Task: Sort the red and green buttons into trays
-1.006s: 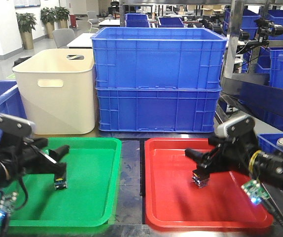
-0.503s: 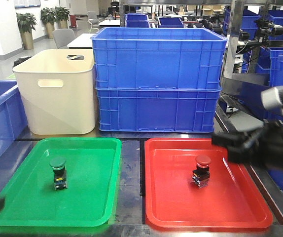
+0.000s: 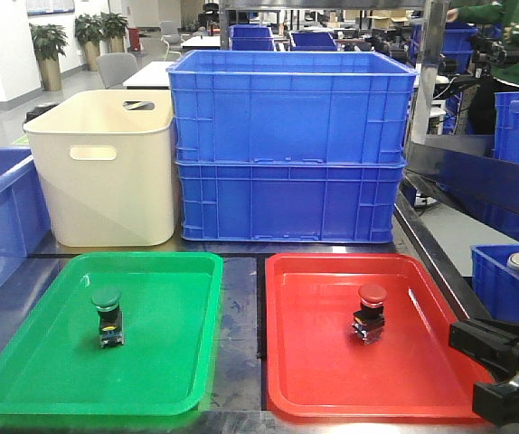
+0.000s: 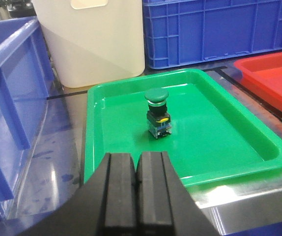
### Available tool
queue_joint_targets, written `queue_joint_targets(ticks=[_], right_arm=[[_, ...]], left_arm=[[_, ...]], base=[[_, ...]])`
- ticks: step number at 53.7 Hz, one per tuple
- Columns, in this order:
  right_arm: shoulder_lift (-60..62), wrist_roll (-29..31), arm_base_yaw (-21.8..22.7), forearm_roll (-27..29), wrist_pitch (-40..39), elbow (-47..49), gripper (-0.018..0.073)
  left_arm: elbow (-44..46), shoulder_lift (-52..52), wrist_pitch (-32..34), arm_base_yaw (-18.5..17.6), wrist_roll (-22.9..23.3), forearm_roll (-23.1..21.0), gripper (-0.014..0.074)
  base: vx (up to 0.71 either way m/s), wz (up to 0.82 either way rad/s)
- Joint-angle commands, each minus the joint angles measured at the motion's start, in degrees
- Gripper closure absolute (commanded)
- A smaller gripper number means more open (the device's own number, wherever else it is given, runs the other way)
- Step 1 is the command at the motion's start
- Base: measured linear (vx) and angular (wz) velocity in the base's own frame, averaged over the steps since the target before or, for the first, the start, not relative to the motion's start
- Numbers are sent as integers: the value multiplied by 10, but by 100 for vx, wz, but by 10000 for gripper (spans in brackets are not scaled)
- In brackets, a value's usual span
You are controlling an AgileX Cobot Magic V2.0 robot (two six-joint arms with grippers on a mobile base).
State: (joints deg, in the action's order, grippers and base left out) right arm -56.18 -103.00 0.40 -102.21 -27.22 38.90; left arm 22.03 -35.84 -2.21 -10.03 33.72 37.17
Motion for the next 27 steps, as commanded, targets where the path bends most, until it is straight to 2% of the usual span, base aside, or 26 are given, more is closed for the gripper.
queue_joint_targets(ticks=[1, 21, 24, 27], right_arm=[[9, 5, 4, 5, 12, 17, 567], [9, 5, 4, 5, 12, 17, 567], [9, 5, 4, 5, 12, 17, 567], [9, 5, 4, 5, 12, 17, 567]], left_arm=[[17, 0, 34, -3, 5, -5, 603], [17, 0, 33, -2, 4, -9, 602], [17, 1, 28, -2, -14, -45, 602], [16, 1, 26, 2, -78, -135, 602]], base=[[0, 0], [0, 0], [0, 0], [0, 0]])
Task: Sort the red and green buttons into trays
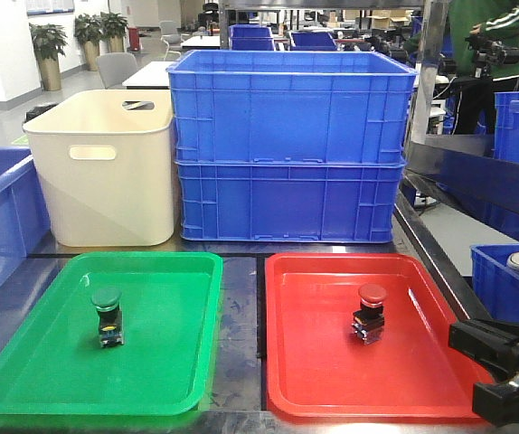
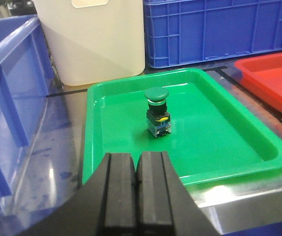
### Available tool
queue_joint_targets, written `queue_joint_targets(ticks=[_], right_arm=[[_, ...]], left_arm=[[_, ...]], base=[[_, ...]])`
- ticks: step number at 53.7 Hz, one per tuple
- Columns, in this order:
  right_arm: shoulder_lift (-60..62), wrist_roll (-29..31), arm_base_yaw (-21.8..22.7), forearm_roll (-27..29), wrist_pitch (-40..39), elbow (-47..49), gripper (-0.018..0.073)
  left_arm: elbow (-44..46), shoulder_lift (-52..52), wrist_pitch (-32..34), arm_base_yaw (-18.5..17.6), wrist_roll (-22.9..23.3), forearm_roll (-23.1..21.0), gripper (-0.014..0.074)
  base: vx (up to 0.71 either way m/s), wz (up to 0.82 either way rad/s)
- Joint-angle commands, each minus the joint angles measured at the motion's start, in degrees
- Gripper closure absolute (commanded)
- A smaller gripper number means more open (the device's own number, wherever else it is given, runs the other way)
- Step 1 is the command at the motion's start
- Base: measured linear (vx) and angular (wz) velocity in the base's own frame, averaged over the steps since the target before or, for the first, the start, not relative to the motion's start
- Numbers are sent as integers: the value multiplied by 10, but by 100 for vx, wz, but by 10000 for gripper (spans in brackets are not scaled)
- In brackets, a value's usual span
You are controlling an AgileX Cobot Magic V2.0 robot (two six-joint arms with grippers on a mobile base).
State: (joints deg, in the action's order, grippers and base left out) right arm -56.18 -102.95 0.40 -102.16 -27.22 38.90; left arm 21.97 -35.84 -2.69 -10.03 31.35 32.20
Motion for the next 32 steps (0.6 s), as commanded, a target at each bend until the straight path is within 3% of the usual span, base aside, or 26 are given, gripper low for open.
queue_joint_targets(ticks=[1, 3, 7, 10, 12, 16, 21, 27, 32], right_arm=[[9, 5, 4, 5, 12, 17, 567], [9, 5, 4, 5, 12, 17, 567], [9, 5, 4, 5, 12, 17, 567], [9, 5, 4, 5, 12, 17, 567], [9, 5, 4, 5, 12, 17, 567], [9, 5, 4, 5, 12, 17, 567], [9, 6, 4, 5, 12, 17, 567], [9, 6, 4, 5, 12, 17, 567], [9, 6, 4, 5, 12, 17, 567]], left_arm=[[13, 1, 34, 6, -87, -123, 602], [5, 1, 47, 11, -151, -205, 602], [-39, 2, 124, 19, -335, -409, 602], [-70, 22, 187, 18, -443, -514, 602], [-98, 44, 211, 18, -470, -542, 602], [-138, 123, 214, 26, -473, -507, 602], [-183, 205, 187, 50, -421, -436, 602], [-221, 287, 108, 88, -377, -410, 602], [-221, 337, 4, 109, -374, -373, 602]], base=[[0, 0], [0, 0], [0, 0], [0, 0], [0, 0], [0, 0], [0, 0], [0, 0], [0, 0]])
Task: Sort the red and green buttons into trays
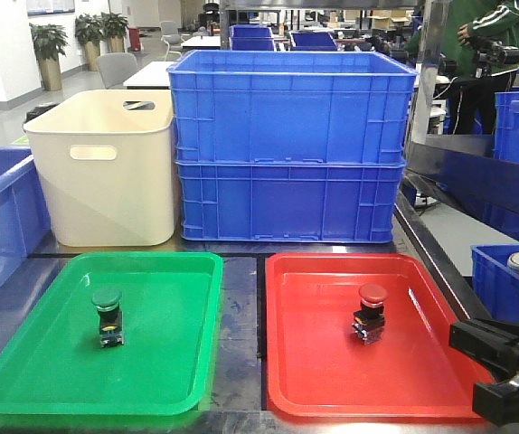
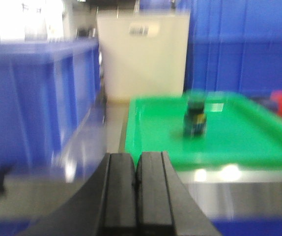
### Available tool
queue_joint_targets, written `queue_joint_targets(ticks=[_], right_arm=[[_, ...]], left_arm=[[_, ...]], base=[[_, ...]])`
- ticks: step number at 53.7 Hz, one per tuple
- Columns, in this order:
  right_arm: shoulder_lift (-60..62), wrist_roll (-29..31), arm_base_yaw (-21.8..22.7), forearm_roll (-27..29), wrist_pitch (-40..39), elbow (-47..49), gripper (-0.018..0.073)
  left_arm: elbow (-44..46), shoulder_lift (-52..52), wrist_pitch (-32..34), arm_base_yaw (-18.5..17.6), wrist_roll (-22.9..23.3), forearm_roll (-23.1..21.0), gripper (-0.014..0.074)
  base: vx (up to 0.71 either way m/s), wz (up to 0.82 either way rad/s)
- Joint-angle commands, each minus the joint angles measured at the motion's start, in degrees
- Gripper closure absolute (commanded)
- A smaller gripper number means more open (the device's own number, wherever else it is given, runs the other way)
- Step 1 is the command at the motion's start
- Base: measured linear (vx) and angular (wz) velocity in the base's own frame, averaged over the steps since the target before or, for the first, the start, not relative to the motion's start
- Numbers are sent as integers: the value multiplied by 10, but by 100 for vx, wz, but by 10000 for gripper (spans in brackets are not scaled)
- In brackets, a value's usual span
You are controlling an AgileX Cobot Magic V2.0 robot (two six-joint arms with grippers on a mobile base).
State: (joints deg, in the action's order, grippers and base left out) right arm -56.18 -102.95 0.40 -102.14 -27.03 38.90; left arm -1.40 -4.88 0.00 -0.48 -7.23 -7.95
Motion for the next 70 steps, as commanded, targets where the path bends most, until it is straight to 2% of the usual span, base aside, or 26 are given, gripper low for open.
queue_joint_targets(ticks=[1, 4, 7, 15, 42, 44, 47, 50, 53, 54, 56, 57, 59, 60, 62, 63, 64, 66, 69, 70], right_arm=[[9, 6, 4, 5, 10, 17, 567], [9, 6, 4, 5, 10, 17, 567], [9, 6, 4, 4, 10, 17, 567], [9, 5, 4, 5, 10, 17, 567], [6, 5, 4, 5, 19, 16, 567], [5, 6, 4, 13, 30, 16, 567], [5, 13, 1, 72, 41, 15, 567], [11, 75, -9, 174, 80, 5, 567], [24, 203, -24, 326, 130, -11, 567], [29, 257, -32, 366, 153, -19, 567], [42, 380, -49, 492, 206, -32, 567], [47, 425, -55, 534, 226, -36, 567], [62, 562, -72, 677, 296, -44, 567], [67, 609, -80, 715, 316, -45, 567], [86, 747, -90, 813, 362, -49, 567], [93, 789, -93, 841, 383, -52, 567], [110, 866, -97, 878, 398, -56, 567], [132, 945, -96, 928, 408, -68, 567], [187, 1046, -94, 1005, 387, -107, 567], [200, 1058, -94, 1018, 379, -117, 567]], left_arm=[[13, 39, -37, 16, 12, 37, 602], [13, 69, -58, 16, 12, 51, 602], [13, 62, -48, 16, 13, 51, 602], [14, 63, -42, 16, 54, 47, 602], [14, 63, -42, 16, 54, 47, 602], [14, 63, -42, 16, 54, 47, 602], [14, 63, -42, 16, 54, 47, 602], [14, 63, -42, 16, 54, 47, 602], [14, 63, -42, 16, 54, 47, 602], [14, 63, -42, 16, 54, 47, 602], [14, 63, -42, 16, 54, 47, 602], [14, 63, -42, 16, 54, 47, 602], [14, 63, -42, 16, 54, 47, 602], [14, 63, -42, 16, 54, 47, 602], [14, 63, -42, 16, 54, 47, 602], [14, 63, -42, 16, 54, 47, 602], [14, 63, -42, 16, 54, 47, 602], [14, 63, -42, 16, 54, 47, 602], [14, 63, -42, 16, 54, 47, 602], [14, 63, -42, 16, 54, 47, 602]], base=[[0, 0], [0, 0], [0, 0], [0, 0], [0, 0], [0, 0], [0, 0], [0, 0], [0, 0], [0, 0], [0, 0], [0, 0], [0, 0], [0, 0], [0, 0], [0, 0], [0, 0], [0, 0], [0, 0], [0, 0]])
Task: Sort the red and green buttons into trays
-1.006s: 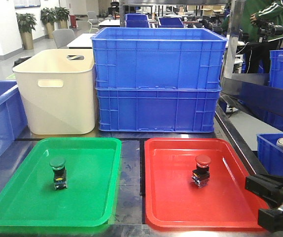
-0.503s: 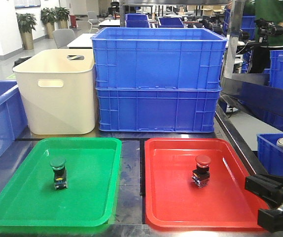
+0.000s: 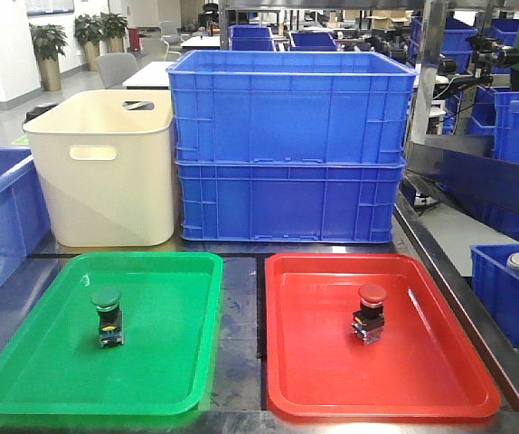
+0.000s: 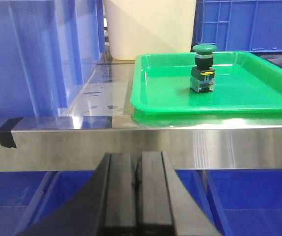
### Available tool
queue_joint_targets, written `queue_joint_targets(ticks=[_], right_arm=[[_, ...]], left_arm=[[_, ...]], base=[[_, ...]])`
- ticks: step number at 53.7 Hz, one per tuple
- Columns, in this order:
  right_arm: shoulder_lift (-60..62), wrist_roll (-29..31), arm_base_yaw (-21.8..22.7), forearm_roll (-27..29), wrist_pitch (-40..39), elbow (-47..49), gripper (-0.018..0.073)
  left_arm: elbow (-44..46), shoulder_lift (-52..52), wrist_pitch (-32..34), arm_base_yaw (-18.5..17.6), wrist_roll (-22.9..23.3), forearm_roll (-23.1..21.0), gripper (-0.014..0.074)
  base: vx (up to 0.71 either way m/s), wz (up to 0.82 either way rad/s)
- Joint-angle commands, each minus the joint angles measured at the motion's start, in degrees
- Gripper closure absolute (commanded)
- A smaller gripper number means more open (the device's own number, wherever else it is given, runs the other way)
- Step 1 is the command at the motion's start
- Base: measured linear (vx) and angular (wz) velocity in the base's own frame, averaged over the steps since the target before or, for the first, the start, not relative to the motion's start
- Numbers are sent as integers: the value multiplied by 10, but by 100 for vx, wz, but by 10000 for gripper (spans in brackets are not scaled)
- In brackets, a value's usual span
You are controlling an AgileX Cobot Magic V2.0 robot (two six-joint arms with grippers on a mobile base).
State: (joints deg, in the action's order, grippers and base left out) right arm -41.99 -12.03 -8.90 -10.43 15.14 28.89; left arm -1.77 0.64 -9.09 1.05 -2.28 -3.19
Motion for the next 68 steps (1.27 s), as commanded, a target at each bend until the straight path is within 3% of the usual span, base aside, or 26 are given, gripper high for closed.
queue_joint_targets(ticks=[1, 11, 18, 24, 30, 34, 68], right_arm=[[77, 161, 0, 104, -55, -32, 567], [260, 165, 0, 87, -151, -188, 567], [370, 165, 3, 104, -151, -260, 567], [432, 165, 52, 136, -145, -291, 567], [428, 144, 110, 148, -151, -311, 567], [430, 120, 125, 148, -132, -311, 567], [430, 120, 125, 148, -126, -311, 567]], left_arm=[[18, 8, 49, 1, 5, -1, 602], [18, 8, 49, 1, 5, -1, 602], [18, 8, 49, 1, 5, -1, 602], [18, 8, 49, 1, 5, -1, 602], [18, 8, 49, 1, 5, -1, 602], [18, 8, 49, 1, 5, -1, 602], [18, 8, 49, 1, 5, -1, 602]], base=[[0, 0], [0, 0], [0, 0], [0, 0], [0, 0], [0, 0], [0, 0]])
